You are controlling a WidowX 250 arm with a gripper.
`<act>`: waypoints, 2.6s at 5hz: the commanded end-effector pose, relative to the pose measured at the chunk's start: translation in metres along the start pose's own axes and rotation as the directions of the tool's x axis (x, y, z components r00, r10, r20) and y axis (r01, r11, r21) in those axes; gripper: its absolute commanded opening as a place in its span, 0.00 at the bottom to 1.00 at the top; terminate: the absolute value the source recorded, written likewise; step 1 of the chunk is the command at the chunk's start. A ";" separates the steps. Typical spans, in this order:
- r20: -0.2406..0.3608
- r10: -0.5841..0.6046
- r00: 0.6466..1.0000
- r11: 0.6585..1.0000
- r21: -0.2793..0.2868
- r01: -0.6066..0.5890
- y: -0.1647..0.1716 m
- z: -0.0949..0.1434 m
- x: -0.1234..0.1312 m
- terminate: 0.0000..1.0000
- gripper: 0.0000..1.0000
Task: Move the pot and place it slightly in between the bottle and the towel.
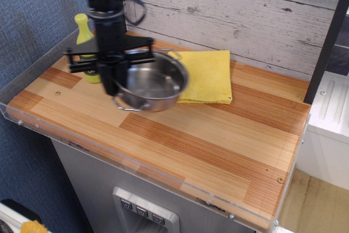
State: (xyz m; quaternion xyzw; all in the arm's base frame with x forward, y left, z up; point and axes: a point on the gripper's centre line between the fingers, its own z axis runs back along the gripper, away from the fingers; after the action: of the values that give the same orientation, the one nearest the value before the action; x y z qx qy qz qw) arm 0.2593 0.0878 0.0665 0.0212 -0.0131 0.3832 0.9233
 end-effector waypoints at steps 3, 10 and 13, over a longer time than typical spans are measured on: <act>0.037 0.174 0.984 0.984 0.019 -0.175 0.054 -0.028 0.023 0.00 0.00; -0.009 0.137 0.990 0.987 0.083 -0.136 0.045 -0.019 0.022 0.00 1.00; 0.040 -0.020 0.999 0.995 0.096 0.016 0.020 0.032 0.020 0.00 1.00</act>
State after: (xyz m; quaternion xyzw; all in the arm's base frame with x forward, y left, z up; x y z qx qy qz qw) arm 0.2618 0.1132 0.0879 0.0712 0.0074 0.3756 0.9240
